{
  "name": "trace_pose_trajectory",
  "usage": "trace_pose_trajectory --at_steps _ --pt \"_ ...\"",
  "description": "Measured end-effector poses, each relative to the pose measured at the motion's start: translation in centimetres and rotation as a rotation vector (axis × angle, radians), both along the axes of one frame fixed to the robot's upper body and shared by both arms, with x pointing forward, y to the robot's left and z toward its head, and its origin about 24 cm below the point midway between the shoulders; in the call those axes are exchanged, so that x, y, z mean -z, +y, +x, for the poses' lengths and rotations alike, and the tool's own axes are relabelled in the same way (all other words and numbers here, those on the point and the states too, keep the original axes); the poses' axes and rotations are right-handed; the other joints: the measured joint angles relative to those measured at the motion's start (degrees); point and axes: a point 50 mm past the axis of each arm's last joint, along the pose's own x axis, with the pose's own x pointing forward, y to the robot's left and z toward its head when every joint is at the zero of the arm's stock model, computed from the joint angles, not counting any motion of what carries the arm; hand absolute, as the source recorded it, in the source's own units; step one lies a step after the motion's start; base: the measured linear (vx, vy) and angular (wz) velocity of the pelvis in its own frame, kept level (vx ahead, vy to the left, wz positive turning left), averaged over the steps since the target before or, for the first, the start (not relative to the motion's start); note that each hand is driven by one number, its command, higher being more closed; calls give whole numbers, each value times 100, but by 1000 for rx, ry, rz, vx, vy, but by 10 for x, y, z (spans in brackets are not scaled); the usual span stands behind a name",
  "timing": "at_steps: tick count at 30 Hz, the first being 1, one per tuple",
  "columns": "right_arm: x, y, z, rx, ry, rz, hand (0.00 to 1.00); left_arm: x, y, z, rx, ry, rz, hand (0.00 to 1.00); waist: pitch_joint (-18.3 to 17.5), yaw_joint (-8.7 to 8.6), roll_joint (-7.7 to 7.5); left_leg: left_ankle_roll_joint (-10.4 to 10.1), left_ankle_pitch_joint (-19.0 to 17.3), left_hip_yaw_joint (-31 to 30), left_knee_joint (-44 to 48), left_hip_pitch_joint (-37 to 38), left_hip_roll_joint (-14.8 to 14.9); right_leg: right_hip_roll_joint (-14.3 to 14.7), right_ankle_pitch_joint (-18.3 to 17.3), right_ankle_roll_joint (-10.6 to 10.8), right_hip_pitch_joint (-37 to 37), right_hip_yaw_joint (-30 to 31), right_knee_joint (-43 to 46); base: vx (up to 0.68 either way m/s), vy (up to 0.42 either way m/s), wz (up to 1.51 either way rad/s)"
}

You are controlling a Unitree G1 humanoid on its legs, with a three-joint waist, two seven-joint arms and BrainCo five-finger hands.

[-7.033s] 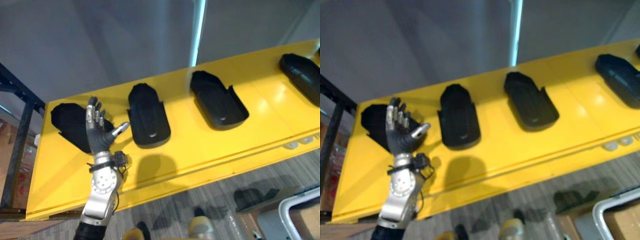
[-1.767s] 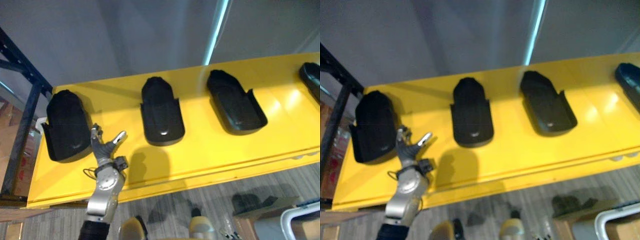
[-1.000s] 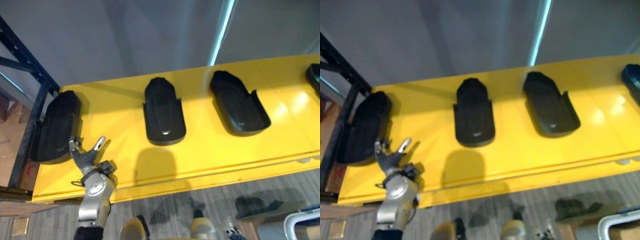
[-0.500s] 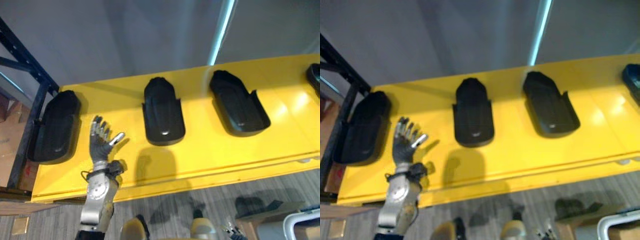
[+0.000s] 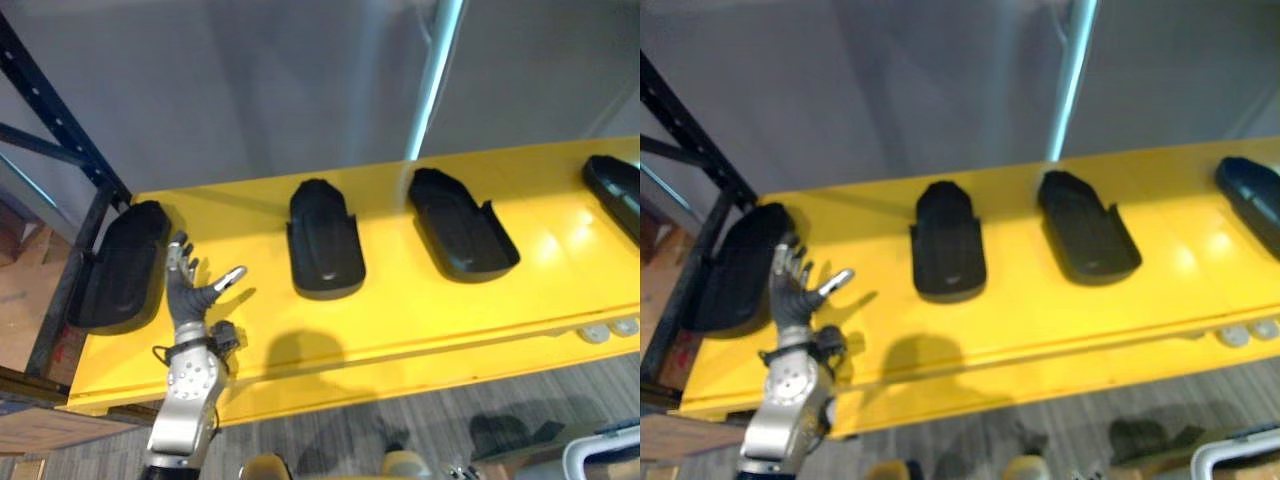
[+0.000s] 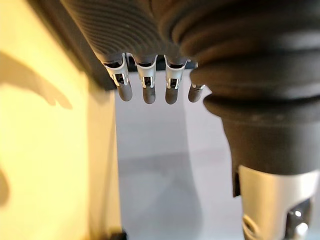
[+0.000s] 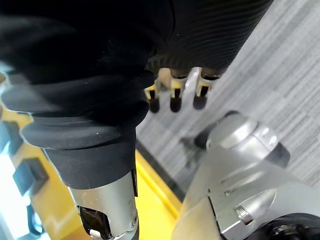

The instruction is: Walk over and take plastic housings, then place them on the shelf

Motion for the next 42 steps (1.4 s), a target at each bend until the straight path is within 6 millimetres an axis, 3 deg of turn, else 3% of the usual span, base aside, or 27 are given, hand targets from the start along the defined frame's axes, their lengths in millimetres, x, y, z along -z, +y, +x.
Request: trace_pose_trajectory --at_steps 5,6,11,16,23,27,36,42 --pt "1 -1 -6 5 14 16 0 -15 30 11 -108 31 76 0 -15 5 -6 -7 170 6 -213 64 -36 1 5 5 -21 -3 -9 -2 -3 1" --pt "0 -3 -7 2 22 9 0 -17 44 17 -151 59 98 0 -17 3 -10 -16 214 21 -292 116 -44 1 14 14 -19 5 -12 0 0 0" --pt "-3 -12 -5 -24 22 -1 0 -6 90 30 -269 230 128 0 -144 -16 -7 -24 359 126 -601 268 -103 -23 97 -36 9 15 -196 20 -2 -8" --pt "-4 -15 -3 -52 23 -15 0 2 123 38 -301 376 115 0 -145 -108 12 -44 423 191 -801 456 -128 -26 103 -39 101 17 -266 30 0 -4" --pt "-8 -20 2 -96 10 -26 0 2 131 49 -259 425 56 0 -52 -174 161 -47 425 325 -868 550 -122 -28 103 -37 84 85 -274 6 8 -7" --pt "-9 -20 4 -112 1 -25 0 -10 130 60 -208 400 60 0 45 -187 200 -49 425 409 -869 540 -97 -13 100 -37 -17 162 -206 -14 6 -9" --pt "-15 -23 14 -134 -47 -48 0 -18 121 71 -100 363 -18 0 272 -287 81 -63 393 532 -750 429 -45 12 54 -42 -266 331 51 -24 7 -8" --pt "-16 -23 13 -139 -52 -51 0 -3 125 68 -124 448 -93 0 287 -312 99 -102 290 630 -514 307 104 114 -45 -55 -467 425 295 -27 -3 -8"
